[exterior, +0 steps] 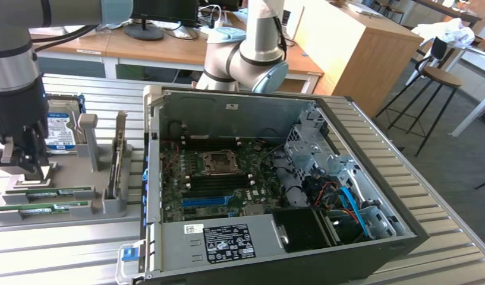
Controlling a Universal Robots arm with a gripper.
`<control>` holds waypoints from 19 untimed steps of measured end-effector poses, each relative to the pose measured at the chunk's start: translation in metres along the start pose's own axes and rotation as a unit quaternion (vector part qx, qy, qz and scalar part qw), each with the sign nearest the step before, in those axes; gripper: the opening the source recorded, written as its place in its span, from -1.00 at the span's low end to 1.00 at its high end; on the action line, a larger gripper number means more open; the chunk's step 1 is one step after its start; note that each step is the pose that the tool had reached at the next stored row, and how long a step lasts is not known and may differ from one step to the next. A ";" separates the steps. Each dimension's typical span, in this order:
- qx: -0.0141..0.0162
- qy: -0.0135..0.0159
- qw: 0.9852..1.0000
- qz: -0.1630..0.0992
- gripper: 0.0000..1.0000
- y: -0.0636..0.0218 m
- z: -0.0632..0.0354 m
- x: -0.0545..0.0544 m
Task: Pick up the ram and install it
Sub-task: 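Pick up the ram and move it above insertion slot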
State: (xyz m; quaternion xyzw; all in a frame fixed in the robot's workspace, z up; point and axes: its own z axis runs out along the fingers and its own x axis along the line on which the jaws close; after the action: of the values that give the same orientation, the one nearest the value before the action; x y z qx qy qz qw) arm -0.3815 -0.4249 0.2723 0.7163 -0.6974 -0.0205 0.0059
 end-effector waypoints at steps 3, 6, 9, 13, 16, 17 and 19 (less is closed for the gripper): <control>0.000 0.000 1.000 0.000 -0.29 -0.0001 0.0027 0.000; 0.000 0.000 1.000 0.000 -0.29 -0.0002 0.0055 0.000; 0.000 0.000 1.000 0.000 -0.29 -0.0003 0.0073 0.000; 0.000 0.000 1.000 0.000 -0.29 -0.0003 0.0075 0.000; 0.000 0.000 1.000 0.000 -0.29 -0.0002 0.0077 0.000; 0.000 0.000 1.000 0.000 -0.29 -0.0003 0.0078 0.001; 0.000 0.000 1.000 0.000 -0.29 -0.0002 0.0076 0.004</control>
State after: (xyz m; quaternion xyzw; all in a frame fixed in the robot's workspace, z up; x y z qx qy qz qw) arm -0.3815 -0.4287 0.2646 0.7164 -0.6974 -0.0203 0.0059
